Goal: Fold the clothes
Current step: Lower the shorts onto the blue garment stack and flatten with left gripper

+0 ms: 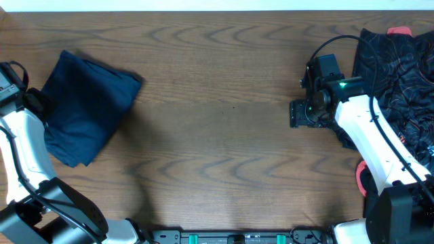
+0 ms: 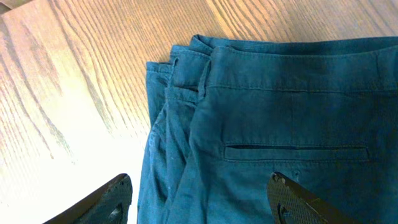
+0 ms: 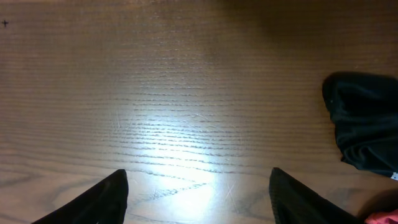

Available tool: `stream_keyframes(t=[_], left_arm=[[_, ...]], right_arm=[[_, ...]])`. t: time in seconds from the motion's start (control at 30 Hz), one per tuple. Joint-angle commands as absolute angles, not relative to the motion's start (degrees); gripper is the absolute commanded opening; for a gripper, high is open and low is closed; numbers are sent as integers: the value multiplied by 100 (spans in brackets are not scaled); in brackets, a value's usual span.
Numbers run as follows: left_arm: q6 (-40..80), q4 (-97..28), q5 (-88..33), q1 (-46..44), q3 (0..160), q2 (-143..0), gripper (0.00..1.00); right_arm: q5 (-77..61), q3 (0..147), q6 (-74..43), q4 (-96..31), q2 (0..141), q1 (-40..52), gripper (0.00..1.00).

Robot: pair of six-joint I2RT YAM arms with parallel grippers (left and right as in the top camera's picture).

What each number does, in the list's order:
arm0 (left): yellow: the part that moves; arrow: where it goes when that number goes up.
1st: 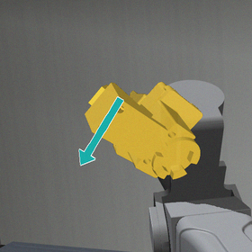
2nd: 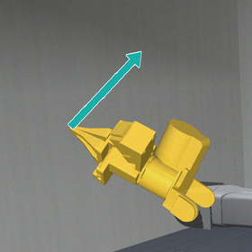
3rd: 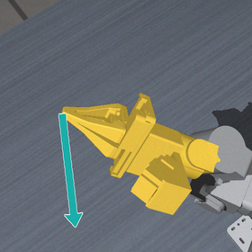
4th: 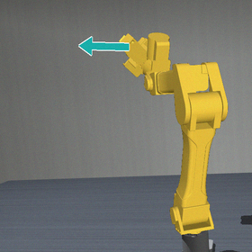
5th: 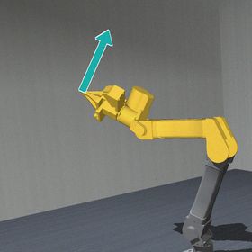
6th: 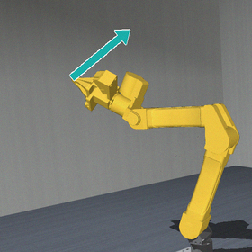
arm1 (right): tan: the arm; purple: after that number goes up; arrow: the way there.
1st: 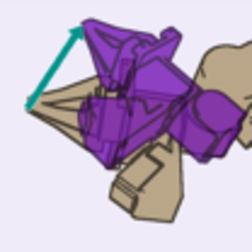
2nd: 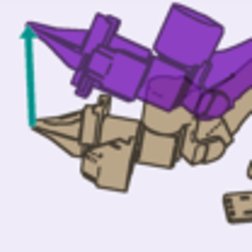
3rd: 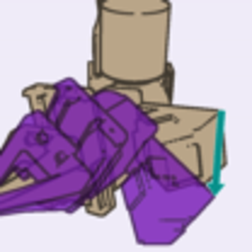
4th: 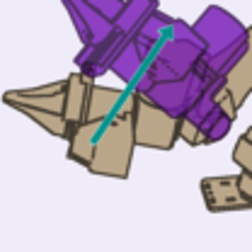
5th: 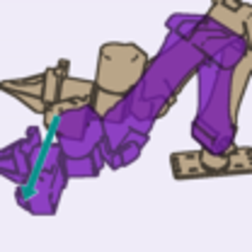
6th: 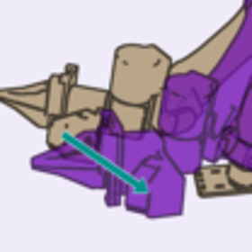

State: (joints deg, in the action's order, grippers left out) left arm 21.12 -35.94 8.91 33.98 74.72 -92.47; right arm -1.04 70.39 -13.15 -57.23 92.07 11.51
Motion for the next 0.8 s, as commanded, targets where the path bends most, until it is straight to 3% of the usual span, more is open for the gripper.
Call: stream_keyframes(t=[0.0, 0.2, 0.3, 0.5, 0.67, 0.77], left_arm=[[2075, -3597, 749, 3332, 7607, -9133, 71], [1511, -3664, -368, 3009, 7607, -9133, 71], [1466, -3999, -725, 2722, 7605, -9137, 69], [1096, -4442, -198, 2012, 7345, -9153, 55], [1096, -4536, -239, 1706, 6993, -9166, 33], [1096, -4694, -252, 1470, 6729, -9166, 27]], right_arm=[[-19, 7091, -1365, -5660, 9098, 1118, 73], [-23, 7091, -1369, -5618, 9098, 1120, 76], [-25, 7076, -1369, -5621, 9107, 1120, 70], [-23, 7037, -1369, -5621, 9107, 1120, 65], [-23, 7037, -1367, -5616, 9107, 1120, 66], [-21, 7037, -1369, -5610, 9107, 1120, 67]])
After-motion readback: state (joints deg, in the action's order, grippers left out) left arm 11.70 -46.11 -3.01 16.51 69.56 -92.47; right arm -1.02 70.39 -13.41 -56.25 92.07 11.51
